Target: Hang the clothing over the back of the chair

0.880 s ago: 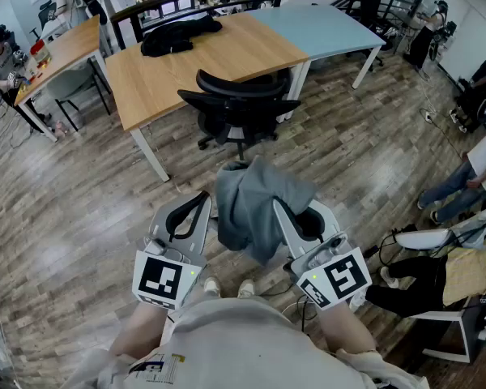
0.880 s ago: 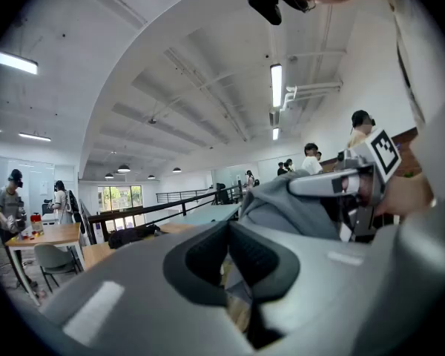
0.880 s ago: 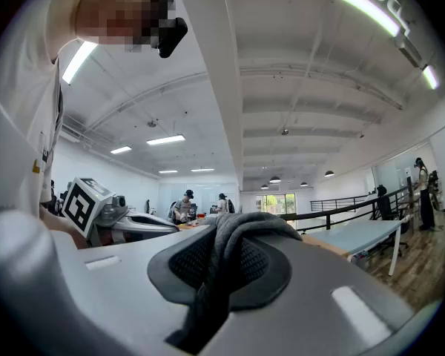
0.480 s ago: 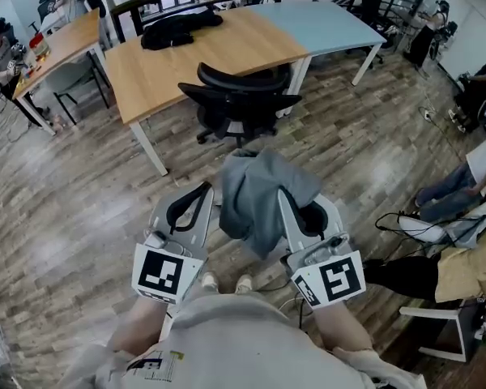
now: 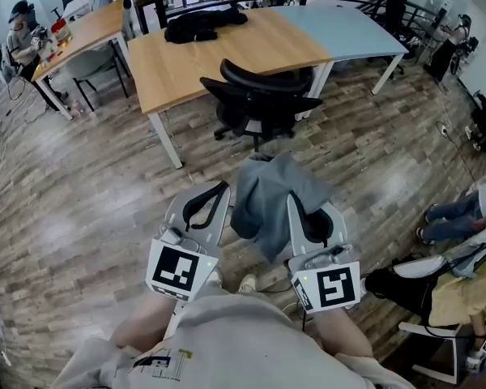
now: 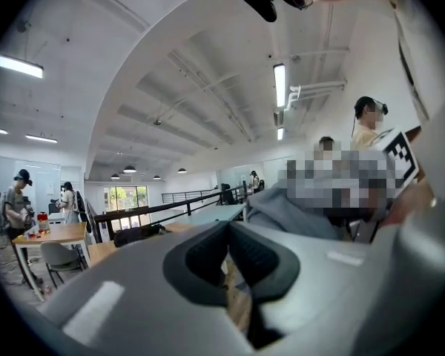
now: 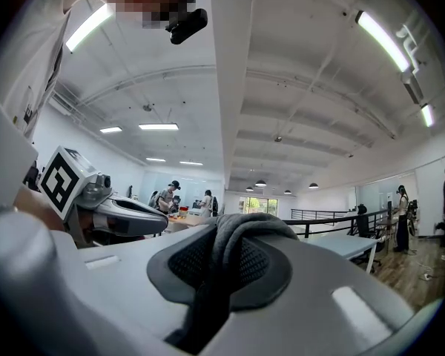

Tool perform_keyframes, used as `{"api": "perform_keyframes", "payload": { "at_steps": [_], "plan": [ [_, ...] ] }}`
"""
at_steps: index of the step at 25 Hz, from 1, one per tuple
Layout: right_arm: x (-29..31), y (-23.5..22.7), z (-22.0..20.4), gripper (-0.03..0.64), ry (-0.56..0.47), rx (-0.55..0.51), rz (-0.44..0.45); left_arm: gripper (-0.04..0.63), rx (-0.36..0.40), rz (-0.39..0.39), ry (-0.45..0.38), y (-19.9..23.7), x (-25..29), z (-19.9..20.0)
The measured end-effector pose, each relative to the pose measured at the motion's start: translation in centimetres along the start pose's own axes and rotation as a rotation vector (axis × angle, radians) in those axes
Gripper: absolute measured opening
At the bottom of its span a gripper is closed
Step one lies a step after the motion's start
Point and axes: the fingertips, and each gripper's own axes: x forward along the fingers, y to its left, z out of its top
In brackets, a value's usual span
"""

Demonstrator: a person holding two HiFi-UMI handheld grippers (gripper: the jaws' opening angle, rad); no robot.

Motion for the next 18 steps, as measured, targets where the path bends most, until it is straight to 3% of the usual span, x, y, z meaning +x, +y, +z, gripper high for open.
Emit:
{"api": "perform_keyframes", "payload": {
  "at_steps": [13, 18],
  "plan": [
    [0.3, 2.7, -1.9, 0.044, 0.009, 0.028, 0.158, 0.0, -0.022, 0.107, 0.061, -0.6, -1.9, -2.8],
    [0.1, 2.6, -2.2, 0.044, 0.005, 0.026, 0.178, 0.0, -0.026, 0.136, 0.061, -1.0, -2.3, -2.8]
  ]
}}
